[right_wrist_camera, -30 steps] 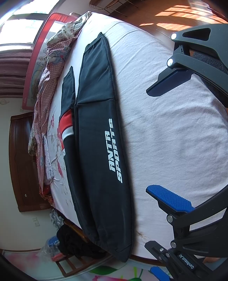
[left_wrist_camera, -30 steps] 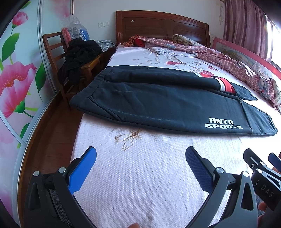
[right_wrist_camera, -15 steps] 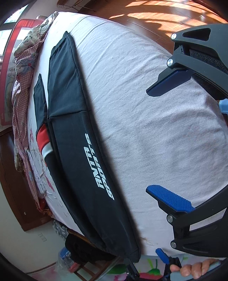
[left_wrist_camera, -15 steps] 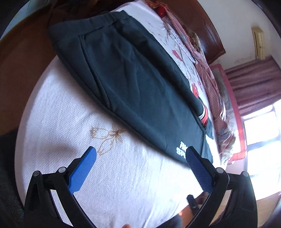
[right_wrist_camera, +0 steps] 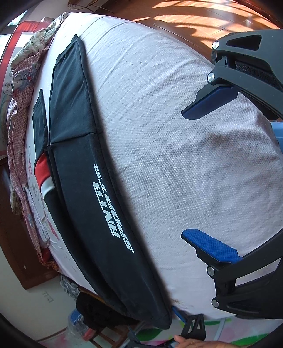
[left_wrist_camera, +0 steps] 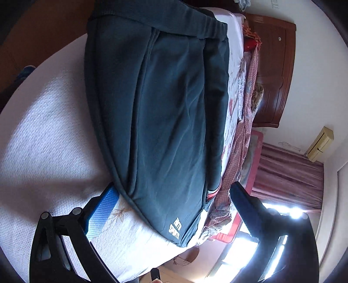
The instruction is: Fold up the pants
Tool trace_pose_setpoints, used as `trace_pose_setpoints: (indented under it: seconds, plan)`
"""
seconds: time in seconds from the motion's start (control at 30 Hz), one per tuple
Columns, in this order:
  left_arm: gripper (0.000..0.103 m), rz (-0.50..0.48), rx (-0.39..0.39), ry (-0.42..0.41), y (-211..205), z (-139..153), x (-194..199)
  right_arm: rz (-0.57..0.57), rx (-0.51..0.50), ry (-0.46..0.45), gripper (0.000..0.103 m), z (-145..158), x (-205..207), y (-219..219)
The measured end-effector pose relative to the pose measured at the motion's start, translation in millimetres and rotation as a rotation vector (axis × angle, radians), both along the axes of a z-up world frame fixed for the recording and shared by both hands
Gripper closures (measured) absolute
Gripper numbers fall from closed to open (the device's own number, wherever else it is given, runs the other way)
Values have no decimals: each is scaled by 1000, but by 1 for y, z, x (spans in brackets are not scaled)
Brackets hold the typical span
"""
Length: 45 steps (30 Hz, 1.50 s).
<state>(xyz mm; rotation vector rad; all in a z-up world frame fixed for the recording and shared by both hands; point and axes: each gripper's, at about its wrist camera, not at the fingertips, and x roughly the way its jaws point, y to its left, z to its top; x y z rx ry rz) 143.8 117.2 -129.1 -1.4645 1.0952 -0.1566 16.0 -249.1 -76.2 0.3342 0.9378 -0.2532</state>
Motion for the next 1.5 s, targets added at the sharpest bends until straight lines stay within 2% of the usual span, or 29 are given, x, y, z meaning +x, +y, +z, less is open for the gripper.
trace_pose_setpoints:
  seconds: [0.07, 0.17, 0.37, 0.43, 0.47, 0.5, 0.57, 0.67, 0.77, 0.87, 0.93, 1.07, 1.17, 1.27, 1.33, 1.43, 1.5]
  plan:
    - [2, 33, -8, 30, 2, 3, 4, -3, 5, 3, 3, -1, 1, 0]
    - [2, 78, -12, 26, 14, 18, 16, -1, 18, 7, 3, -2, 2, 0]
    - [3, 135, -35, 53, 20, 16, 5, 14, 34, 11, 3, -2, 2, 2]
    - [17, 116, 17, 79, 20, 18, 1, 10, 69, 8, 3, -2, 2, -3]
    - [29, 102, 46, 96, 20, 20, -1, 8, 105, 5, 3, -3, 1, -7]
    - [48, 87, 72, 115, 21, 21, -3, 4, 148, 2, 3, -3, 1, -11]
    - [95, 51, 93, 102, 25, 17, -3, -15, 224, -4, 3, -5, -1, -21]
    - [95, 74, 15, 76, 34, 5, -6, -26, 310, -23, 3, -4, -4, -33]
    - [96, 80, 35, 30, 33, 11, -18, -42, 360, -33, 3, -5, -9, -43]
    - [96, 86, 35, -24, 35, 23, -24, -59, 458, -63, 3, -8, -13, -57]
    - [96, 92, 13, -59, 38, 32, -29, -88, 571, -82, 3, -12, -14, -71]
    - [96, 69, 1, -142, 37, 60, -26, -182, 920, -139, 3, -28, -1, -109]
    - [96, 46, 5, -193, 32, 80, -21, -223, 1121, -207, 3, -35, 22, -125]
    - [96, 30, 18, -218, 30, 93, -16, -215, 1208, -211, 9, -37, 49, -121]
    - [96, 30, 18, -220, 27, 97, -15, -195, 1263, -215, 19, -38, 62, -112]
    - [96, 31, 21, -220, 28, 98, -14, -184, 1283, -159, 28, -44, 80, -93]
    - [96, 30, 27, -226, 29, 97, -15, -187, 1277, -146, 29, -43, 90, -81]
